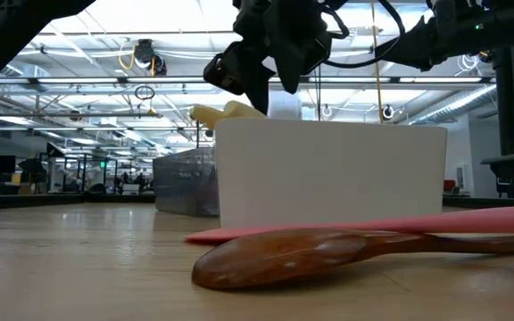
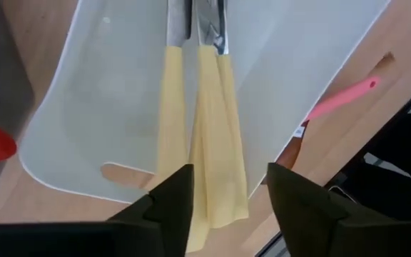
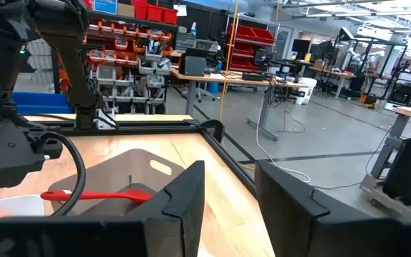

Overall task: Pick & Place Kitchen Items
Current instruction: Put the red spatula into the top white bin

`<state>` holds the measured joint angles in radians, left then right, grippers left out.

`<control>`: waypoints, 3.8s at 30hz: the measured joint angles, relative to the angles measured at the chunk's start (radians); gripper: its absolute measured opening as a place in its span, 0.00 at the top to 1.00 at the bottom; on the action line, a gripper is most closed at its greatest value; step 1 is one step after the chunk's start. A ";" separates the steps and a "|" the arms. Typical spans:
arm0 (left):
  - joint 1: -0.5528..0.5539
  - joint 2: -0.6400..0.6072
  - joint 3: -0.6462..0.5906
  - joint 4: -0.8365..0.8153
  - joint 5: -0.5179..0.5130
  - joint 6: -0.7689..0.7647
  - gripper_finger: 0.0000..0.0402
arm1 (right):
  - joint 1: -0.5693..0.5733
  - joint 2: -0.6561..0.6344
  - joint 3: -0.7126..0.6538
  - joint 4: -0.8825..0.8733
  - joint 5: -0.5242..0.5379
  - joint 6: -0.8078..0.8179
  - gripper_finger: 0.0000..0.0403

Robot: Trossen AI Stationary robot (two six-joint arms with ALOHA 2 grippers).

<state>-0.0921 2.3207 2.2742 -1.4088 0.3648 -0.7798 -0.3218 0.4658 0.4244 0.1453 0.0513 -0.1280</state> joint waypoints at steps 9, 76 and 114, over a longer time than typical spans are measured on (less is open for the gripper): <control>0.013 -0.030 0.006 0.001 0.043 0.018 0.50 | 0.000 0.000 0.000 -0.001 0.000 0.001 0.71; 0.033 -0.419 -0.290 0.295 -0.514 0.325 0.50 | 0.716 0.133 0.119 -0.408 -0.109 -0.017 0.78; -0.066 -1.039 -1.089 0.811 -0.550 0.258 0.50 | 0.872 0.648 0.414 -0.809 -0.187 0.299 0.78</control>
<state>-0.1577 1.2819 1.1847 -0.5976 -0.1852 -0.5213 0.5502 1.1135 0.8379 -0.6635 -0.1360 0.1707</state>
